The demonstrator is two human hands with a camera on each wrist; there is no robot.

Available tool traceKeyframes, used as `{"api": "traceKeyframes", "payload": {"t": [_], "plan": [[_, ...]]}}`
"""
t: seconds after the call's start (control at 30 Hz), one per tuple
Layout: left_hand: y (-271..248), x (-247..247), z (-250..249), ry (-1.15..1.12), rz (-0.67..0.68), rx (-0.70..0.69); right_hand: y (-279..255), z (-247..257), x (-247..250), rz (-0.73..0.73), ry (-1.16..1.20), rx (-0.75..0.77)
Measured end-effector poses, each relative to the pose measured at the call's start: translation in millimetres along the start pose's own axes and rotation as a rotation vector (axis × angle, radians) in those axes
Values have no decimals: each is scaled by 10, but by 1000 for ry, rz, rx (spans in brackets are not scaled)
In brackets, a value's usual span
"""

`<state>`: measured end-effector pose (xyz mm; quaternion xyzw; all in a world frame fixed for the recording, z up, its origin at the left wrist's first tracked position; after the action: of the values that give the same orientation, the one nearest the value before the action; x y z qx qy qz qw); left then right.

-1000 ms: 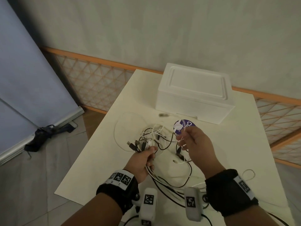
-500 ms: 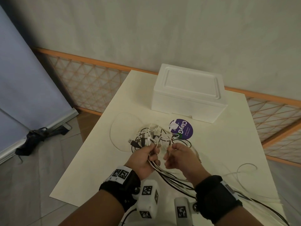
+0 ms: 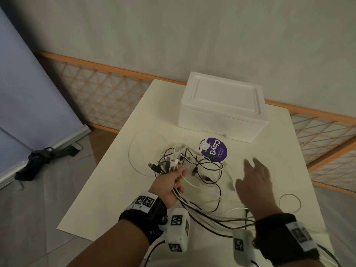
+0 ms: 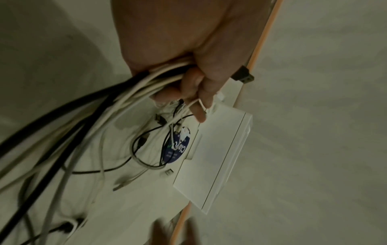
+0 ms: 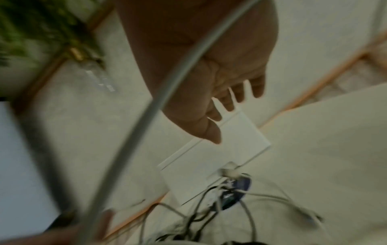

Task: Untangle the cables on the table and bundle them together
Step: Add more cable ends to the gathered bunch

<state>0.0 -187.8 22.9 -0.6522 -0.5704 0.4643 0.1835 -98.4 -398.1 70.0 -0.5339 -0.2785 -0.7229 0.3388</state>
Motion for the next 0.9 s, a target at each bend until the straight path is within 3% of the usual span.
{"api": "traceKeyframes", "payload": {"t": [0.03, 0.07, 0.17, 0.2, 0.3, 0.43, 0.53, 0.77, 0.9], "plan": [[-28, -30, 26, 22, 16, 3, -42, 211, 36, -50, 13, 135], [-66, -65, 52, 40, 37, 3, -88, 437, 48, -3, 72, 228], [-127, -125, 109, 55, 61, -6, -282, 920, -134, 387, 307, 313], [-134, -116, 111, 43, 54, -9, -322, 983, -182, 414, 351, 304], [-128, -45, 79, -31, 49, -17, -284, 965, -163, 279, 409, 291], [-155, 35, 15, -105, 59, -45, -218, 820, -124, 413, 329, 323], [-156, 39, -36, -152, 77, -60, -246, 706, -151, 498, 388, 263], [-205, -12, 11, -52, 121, -127, -334, 641, -129, 488, 386, 251], [-269, -63, 54, 52, 146, -187, -368, 759, -110, 451, 361, 325]]}}
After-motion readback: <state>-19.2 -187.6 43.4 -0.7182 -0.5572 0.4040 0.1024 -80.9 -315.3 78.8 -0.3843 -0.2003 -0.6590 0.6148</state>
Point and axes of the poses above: each hand's wrist, its own y-axis towards the middle knuckle, its own x-axis out of the back of the hand, z = x × y, the point moved 3 cm from there along y, towards the middle knuckle, and after that the axes turned 6 degrees about -z, right-handed, at the moved point
